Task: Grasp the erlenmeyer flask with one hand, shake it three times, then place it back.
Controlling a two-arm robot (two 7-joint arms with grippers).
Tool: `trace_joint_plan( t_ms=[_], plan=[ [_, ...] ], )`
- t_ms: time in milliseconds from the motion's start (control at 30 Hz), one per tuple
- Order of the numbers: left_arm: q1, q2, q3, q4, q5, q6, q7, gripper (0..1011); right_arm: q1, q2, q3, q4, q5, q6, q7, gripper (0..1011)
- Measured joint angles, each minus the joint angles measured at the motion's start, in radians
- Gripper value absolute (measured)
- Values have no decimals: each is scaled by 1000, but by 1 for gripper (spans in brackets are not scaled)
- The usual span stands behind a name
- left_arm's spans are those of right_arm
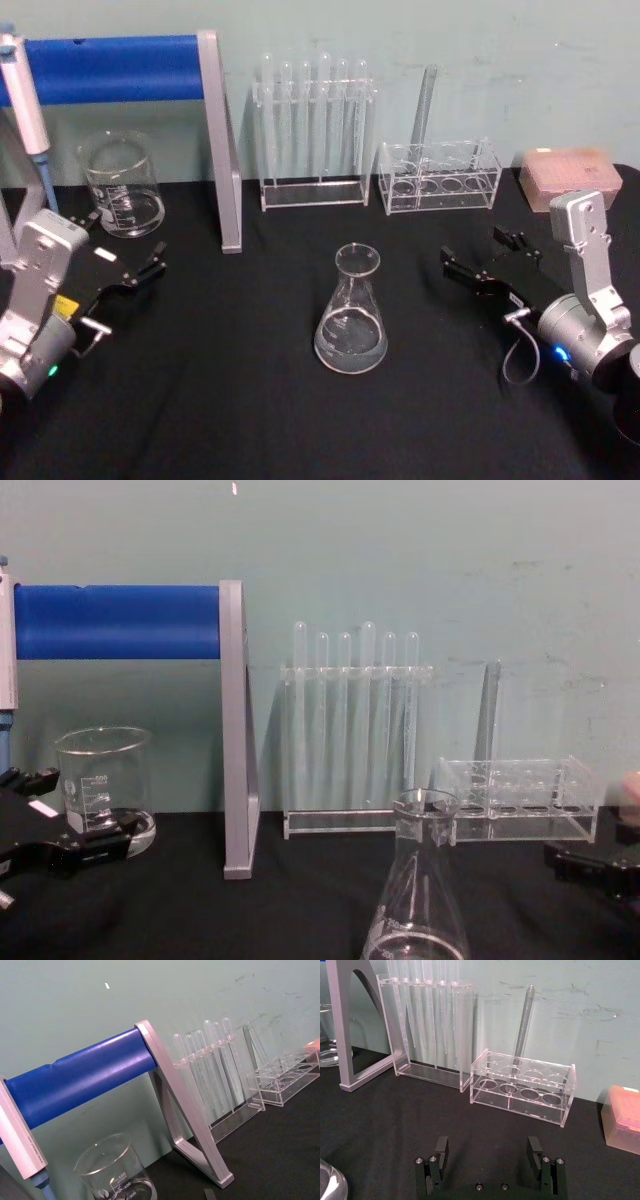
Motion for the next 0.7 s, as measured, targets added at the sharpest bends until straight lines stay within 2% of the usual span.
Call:
trace_joint_plan(
  t_ms=[700],
  plan=[
    [0, 0, 0, 0, 0, 0, 0, 1001, 1, 1, -1, 0, 2, 0, 0, 1000]
  ],
)
